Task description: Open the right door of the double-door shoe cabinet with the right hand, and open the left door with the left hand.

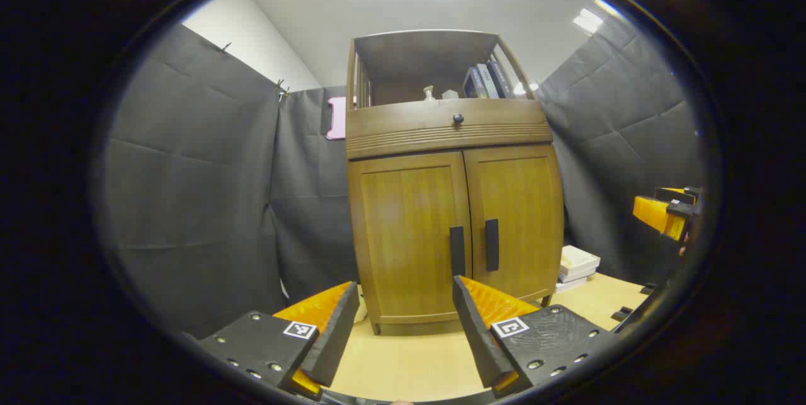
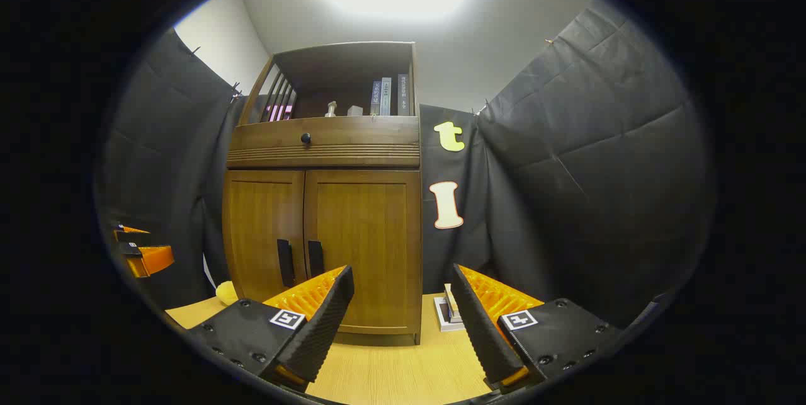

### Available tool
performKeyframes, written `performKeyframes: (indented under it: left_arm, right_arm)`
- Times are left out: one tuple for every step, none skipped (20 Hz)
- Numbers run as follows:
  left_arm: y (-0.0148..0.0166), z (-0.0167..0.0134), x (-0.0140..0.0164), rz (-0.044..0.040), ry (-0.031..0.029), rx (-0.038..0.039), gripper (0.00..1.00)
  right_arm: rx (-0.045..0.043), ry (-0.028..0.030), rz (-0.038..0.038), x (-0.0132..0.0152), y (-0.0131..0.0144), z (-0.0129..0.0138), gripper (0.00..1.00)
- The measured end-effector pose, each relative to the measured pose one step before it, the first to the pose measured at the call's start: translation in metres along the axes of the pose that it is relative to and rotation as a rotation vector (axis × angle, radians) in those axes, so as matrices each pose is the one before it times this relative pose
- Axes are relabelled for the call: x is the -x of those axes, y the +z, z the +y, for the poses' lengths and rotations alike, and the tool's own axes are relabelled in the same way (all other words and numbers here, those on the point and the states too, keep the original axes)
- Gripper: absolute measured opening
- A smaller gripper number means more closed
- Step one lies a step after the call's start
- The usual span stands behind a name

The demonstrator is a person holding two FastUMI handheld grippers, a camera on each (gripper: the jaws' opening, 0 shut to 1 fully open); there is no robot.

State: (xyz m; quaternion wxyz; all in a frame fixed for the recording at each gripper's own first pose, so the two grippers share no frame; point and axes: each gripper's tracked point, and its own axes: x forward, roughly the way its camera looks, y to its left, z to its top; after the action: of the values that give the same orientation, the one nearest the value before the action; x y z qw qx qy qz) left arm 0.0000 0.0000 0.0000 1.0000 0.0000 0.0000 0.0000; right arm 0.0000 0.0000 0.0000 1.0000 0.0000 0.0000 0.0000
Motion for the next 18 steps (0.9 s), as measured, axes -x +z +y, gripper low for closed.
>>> performKeyframes:
  left_arm:
    - [0.00027, 0.00019, -0.00047, -0.00198, 0.00031, -0.00175, 0.87]
    - [0.00017, -0.00037, -0.00023, -0.00240, -0.00014, -0.00102, 0.86]
    - [0.00054, -0.00006, 0.00016, 0.00017, -0.00009, -0.00113, 0.85]
    - [-0.00107, 0.00019, -0.00058, -0.00038, -0.00056, -0.00234, 0.85]
    - [0.00070, 0.00014, -0.00005, -0.00157, 0.00017, -0.00358, 0.84]
    - [0.00012, 0.00007, -0.00011, -0.00064, 0.00172, -0.00414, 0.84]
    - [0.00101, -0.00028, 0.00017, -0.00127, 0.00096, -0.00256, 0.84]
    - [0.00002, 0.00009, -0.00043, -0.00278, 0.00103, -0.00094, 0.84]
    - [0.00065, 0.00011, 0.00003, -0.00071, 0.00079, -0.00081, 0.84]
    - [-0.00018, 0.00014, -0.00001, -0.00222, -0.00021, 0.00001, 0.84]
    - [0.00035, 0.00020, -0.00002, -0.00095, 0.00085, 0.00046, 0.84]
    - [-0.00012, 0.00041, -0.00026, -0.00090, 0.00097, 0.00091, 0.84]
    - [0.00083, 0.00025, -0.00002, -0.00172, 0.00099, 0.00096, 0.84]
    - [-0.00012, 0.00041, -0.00048, -0.00358, 0.00224, 0.00011, 0.84]
    - [0.00061, 0.00024, -0.00004, -0.00139, 0.00246, -0.00161, 0.84]
    - [0.00004, 0.00007, -0.00017, -0.00213, 0.00257, -0.00255, 0.84]
    - [0.00093, 0.00015, 0.00000, -0.00227, 0.00283, -0.00274, 0.84]
    - [0.00010, 0.00018, 0.00018, -0.00109, 0.00296, -0.00247, 0.84]
  right_arm:
    - [0.00146, -0.00137, -0.00043, -0.00077, 0.00049, -0.00111, 0.97]
    - [0.00237, -0.00126, -0.00068, 0.00032, 0.00115, -0.00126, 0.96]
    - [0.00181, -0.00032, -0.00102, -0.00059, 0.00096, -0.00089, 0.97]
    - [0.00085, -0.00011, -0.00037, 0.00023, 0.00056, -0.00125, 0.97]
    - [-0.00036, -0.00016, 0.00011, -0.00058, -0.00018, -0.00067, 0.97]
    - [-0.00049, 0.00007, 0.00106, -0.00039, 0.00019, -0.00058, 0.97]
    - [-0.00055, 0.00010, 0.00146, -0.00005, -0.00031, -0.00122, 0.97]
    - [0.00004, -0.00016, -0.00074, 0.00032, 0.00012, -0.00048, 0.98]
    - [-0.00009, -0.00017, -0.00041, -0.00075, 0.00036, -0.00081, 0.97]
    - [-0.00045, 0.00123, -0.00022, -0.00037, 0.00027, 0.00012, 0.97]
    - [-0.00110, 0.00168, 0.00037, -0.00051, -0.00052, 0.00055, 0.97]
    - [-0.00100, 0.00215, 0.00074, -0.00039, 0.00064, 0.00072, 0.97]
    - [-0.00003, 0.00112, -0.00053, 0.00007, -0.00057, -0.00020, 0.97]
    - [0.00022, 0.00099, -0.00086, 0.00009, 0.00027, -0.00034, 0.97]
    - [-0.00041, 0.00238, -0.00008, -0.00177, 0.00015, 0.00048, 0.97]
    - [-0.00061, 0.00203, 0.00037, -0.00009, -0.00077, 0.00018, 0.97]
    - [-0.00089, 0.00272, 0.00221, -0.00145, -0.00036, 0.00131, 0.97]
    - [-0.00153, 0.00278, 0.00169, -0.00142, -0.00027, 0.00082, 0.96]
